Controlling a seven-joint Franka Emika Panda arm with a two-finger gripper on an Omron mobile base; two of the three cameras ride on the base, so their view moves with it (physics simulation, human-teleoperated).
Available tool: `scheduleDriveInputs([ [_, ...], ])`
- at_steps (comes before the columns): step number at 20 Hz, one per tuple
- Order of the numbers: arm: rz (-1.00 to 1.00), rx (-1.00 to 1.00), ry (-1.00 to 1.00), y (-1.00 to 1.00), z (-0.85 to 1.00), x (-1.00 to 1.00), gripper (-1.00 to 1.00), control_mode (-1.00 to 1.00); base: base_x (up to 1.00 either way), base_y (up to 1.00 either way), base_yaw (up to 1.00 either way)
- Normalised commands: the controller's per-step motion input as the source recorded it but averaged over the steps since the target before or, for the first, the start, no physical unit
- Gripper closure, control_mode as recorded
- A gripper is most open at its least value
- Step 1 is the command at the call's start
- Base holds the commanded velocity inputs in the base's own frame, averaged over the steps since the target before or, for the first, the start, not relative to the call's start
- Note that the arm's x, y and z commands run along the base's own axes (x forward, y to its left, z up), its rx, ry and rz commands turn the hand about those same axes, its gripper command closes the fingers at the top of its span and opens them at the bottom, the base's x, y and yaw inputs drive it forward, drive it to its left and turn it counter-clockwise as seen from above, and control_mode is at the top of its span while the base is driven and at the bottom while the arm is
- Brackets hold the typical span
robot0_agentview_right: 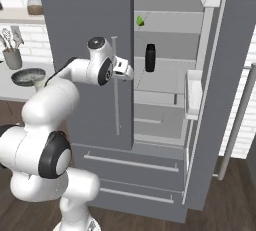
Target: Grab a lemon wedge from the fridge and one ice cube from the ice bowl, and put them in the glass of lemonade.
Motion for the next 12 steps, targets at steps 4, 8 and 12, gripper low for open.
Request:
scheduleDriveInputs([
  [4, 0.00, 0.00, -0.05, 0.00, -0.18, 0.47, -1.00, -1.00, 0.00, 0.00, 0.00],
  [8, 0.00, 0.00, -0.03, 0.01, -0.17, 0.50, -1.00, -1.00, 0.00, 0.00, 0.00],
  [12, 0.00, 0.00, 0.00, 0.03, -0.08, 0.38, -1.00, -1.00, 0.00, 0.00, 0.00],
])
